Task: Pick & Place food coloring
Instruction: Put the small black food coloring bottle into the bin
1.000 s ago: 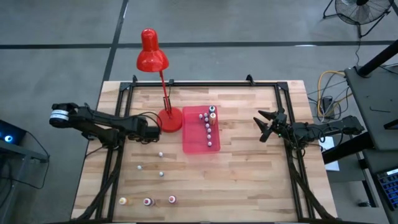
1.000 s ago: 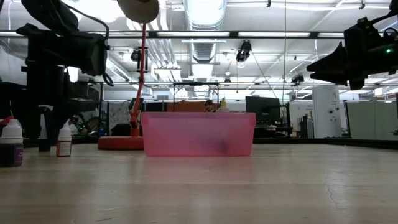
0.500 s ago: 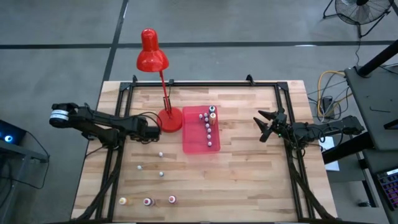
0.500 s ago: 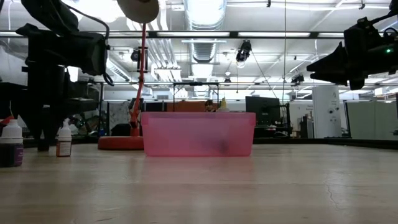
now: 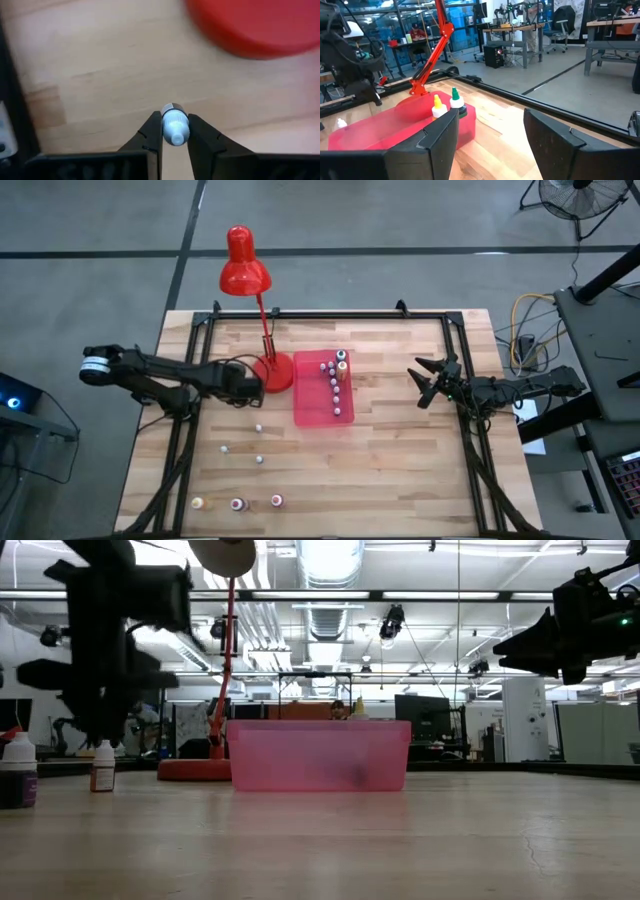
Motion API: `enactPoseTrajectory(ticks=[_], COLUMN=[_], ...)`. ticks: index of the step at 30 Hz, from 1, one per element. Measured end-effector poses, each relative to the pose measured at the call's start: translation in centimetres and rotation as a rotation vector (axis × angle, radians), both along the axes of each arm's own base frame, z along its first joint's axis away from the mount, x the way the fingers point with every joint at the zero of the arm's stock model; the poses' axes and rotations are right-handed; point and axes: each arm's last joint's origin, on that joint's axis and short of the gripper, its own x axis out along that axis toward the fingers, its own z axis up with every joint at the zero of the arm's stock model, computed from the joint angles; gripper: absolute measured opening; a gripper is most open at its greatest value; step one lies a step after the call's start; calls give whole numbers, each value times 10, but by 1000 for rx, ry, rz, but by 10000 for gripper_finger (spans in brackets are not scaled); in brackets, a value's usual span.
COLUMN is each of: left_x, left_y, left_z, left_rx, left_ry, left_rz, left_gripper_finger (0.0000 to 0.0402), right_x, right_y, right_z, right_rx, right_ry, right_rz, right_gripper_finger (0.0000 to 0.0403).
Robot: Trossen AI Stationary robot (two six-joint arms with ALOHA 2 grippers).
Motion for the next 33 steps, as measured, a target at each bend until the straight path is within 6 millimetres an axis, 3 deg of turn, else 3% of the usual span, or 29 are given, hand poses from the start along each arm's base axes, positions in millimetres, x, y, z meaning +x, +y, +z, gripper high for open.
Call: enactPoseTrajectory(ticks=[15, 22, 33], left_x=[50, 76, 145], left_y=[4, 9, 32], left_z=[89, 99, 107], left_rx=[76, 82, 146], left_ry=[-236, -219, -170], left_rz=[-277, -388, -564], left_gripper_finger=[36, 36, 36], right_x=[0, 0, 0], right_y=[0, 0, 0], right_z=[0, 0, 0], right_rx=[-1, 0, -1], right_ry=[1, 0, 1], right_rz=[0, 0, 0], right_gripper_finger=[215, 215, 215])
